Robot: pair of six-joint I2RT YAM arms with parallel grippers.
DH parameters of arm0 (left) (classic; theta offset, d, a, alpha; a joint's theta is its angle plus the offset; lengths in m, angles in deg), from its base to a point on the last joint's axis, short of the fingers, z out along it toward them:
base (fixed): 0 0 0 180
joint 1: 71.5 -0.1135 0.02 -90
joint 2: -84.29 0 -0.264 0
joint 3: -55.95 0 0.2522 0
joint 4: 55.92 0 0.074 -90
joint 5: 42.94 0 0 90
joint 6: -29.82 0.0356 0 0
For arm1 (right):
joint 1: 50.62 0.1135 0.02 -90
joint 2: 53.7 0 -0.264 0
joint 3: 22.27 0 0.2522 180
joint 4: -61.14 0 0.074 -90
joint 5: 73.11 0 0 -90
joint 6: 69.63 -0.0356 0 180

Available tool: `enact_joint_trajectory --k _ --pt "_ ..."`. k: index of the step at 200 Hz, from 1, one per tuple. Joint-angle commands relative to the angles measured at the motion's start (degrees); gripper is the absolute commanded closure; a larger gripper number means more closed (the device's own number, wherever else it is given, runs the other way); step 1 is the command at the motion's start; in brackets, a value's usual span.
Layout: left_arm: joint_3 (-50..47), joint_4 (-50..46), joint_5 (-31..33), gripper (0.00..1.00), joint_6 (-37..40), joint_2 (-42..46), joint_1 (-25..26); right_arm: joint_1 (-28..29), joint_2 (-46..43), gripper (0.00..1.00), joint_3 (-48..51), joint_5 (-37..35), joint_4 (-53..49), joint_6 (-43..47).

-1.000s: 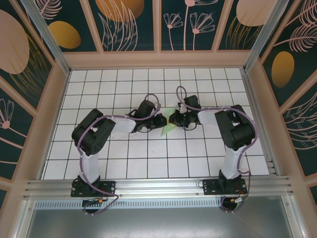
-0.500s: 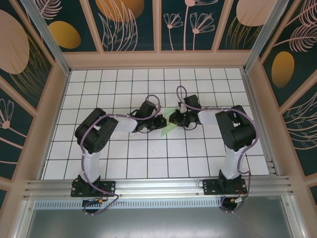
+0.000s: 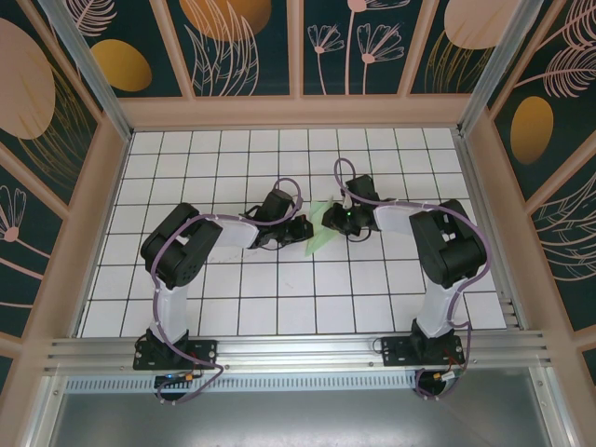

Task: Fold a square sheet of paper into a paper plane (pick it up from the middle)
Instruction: Fourth fold the wing at the center of the table.

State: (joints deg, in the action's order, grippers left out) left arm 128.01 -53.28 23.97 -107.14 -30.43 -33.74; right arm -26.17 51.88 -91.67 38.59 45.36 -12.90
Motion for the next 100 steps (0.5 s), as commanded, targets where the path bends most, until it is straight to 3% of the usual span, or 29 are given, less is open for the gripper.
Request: enact_joint_trajectory --k 1,100 --pt "0.6 -2.0 0.9 0.91 0.9 -0.4 -0.3 0.9 1.2 0.73 -2.4 -4.7 -3.9 1.2" --pt "1.0 -0.7 1.6 0.88 1.0 2.2 -0.2 6.0 8.1 0.71 -6.6 -16.2 -12.8 -0.6"
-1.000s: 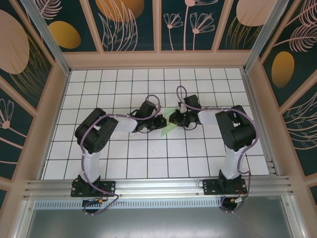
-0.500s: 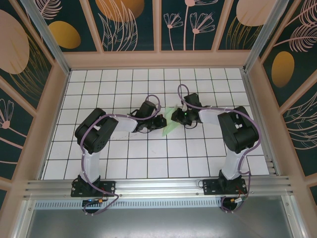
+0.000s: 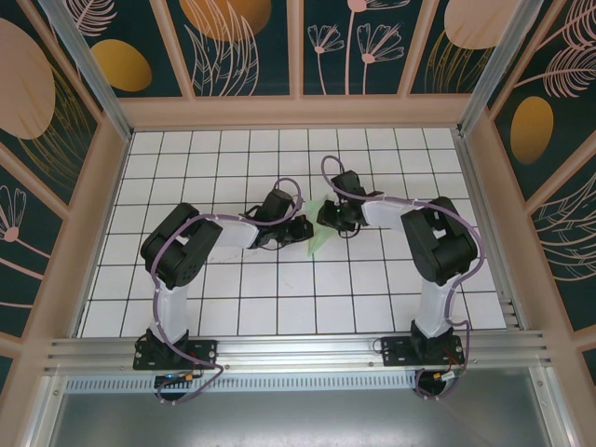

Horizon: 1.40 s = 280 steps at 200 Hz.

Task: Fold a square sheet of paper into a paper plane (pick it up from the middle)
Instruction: Fourth fold the wing at the center of the table.

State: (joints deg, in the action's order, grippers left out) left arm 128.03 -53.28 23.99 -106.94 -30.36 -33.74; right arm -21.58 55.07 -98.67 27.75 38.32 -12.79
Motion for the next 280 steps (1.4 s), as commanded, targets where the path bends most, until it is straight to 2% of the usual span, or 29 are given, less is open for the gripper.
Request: enact_joint_trajectory --k 1,68,137,280 --pt "0.9 -0.6 1.6 0.87 0.7 2.2 -0.2 1.4 4.9 0.71 0.4 -5.4 -5.8 -0.8" --pt "1.0 3.0 1.0 0.84 -0.7 2.6 -0.3 1.6 5.4 0.67 1.5 -5.0 -6.4 -2.8" --pt "3.3 -2.6 3.6 0.86 1.0 -0.3 -0.3 1.6 5.7 0.65 2.1 -3.4 -6.2 -4.2" --pt "3.0 -5.7 5.0 0.91 1.2 -1.5 -0.3 1.5 7.0 0.64 1.0 -3.4 -7.8 -4.4"
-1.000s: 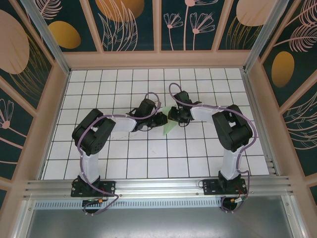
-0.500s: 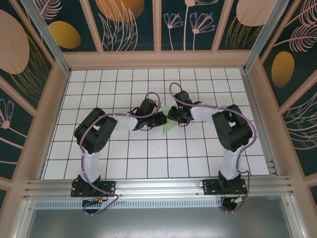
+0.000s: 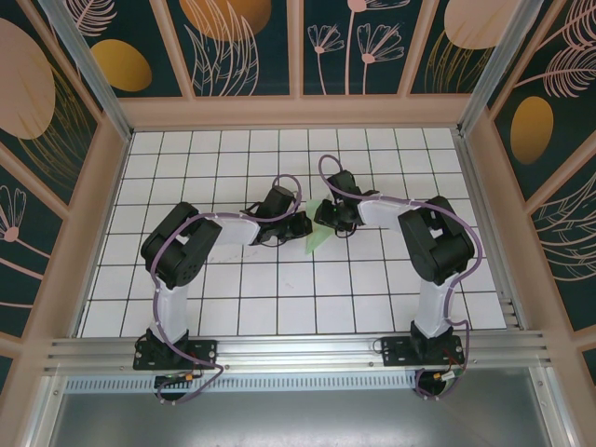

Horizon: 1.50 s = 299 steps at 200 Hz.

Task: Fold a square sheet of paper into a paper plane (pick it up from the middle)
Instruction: Fourth fold the wing at the center of the table.

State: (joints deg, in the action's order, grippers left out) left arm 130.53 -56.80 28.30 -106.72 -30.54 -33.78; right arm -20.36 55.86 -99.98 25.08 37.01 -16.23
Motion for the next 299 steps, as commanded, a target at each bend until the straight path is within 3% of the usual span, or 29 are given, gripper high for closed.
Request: enact_joint_trajectory --k 1,29,77,125,216,299 --pt "0.5 -2.2 0.7 0.91 0.9 -1.3 -0.2 0.3 6.2 0.64 2.3 -0.7 -6.6 -0.9" --pt "-0.3 -3.2 1.1 0.94 0.7 -1.7 -0.2 0.0 2.8 0.65 0.8 2.4 -4.5 0.6" --pt "-2.0 -5.9 3.3 0.98 1.5 -2.4 -0.2 -4.7 -7.2 0.68 2.2 15.0 5.9 4.9" --pt "-2.6 -8.3 5.5 1.00 3.1 -3.3 -0.2 -7.0 -5.7 0.82 5.3 25.8 9.9 11.4" --pt "-4.3 -11.5 7.6 1.00 4.8 -3.8 -0.2 -9.5 3.1 0.88 2.0 29.7 11.3 17.1" --pt "-3.8 -17.9 11.9 1.00 10.5 -5.6 -0.1 -10.7 6.8 0.88 -2.7 24.4 10.6 14.7"
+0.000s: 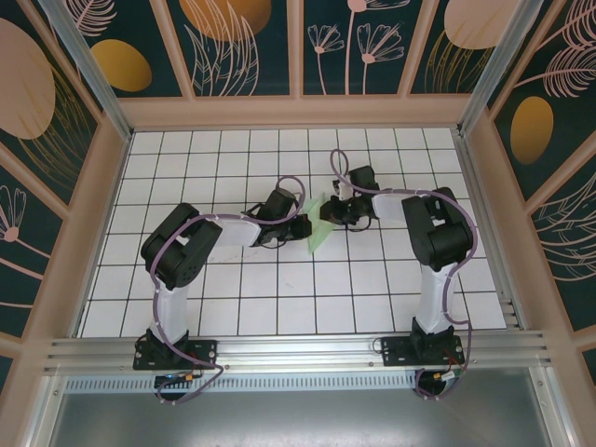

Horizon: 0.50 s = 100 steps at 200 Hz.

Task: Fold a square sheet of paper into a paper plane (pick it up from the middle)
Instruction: Fourth fold the wing at the center of the table.

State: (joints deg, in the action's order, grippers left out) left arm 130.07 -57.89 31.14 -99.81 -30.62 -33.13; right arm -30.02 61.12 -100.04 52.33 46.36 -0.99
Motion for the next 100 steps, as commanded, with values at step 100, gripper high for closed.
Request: enact_joint_trajectory --k 100 --pt "-3.8 -17.2 8.9 1.00 4.3 -5.5 -0.8 -2.1 6.8 0.89 -10.3 -8.8 -1.1 -2.9"
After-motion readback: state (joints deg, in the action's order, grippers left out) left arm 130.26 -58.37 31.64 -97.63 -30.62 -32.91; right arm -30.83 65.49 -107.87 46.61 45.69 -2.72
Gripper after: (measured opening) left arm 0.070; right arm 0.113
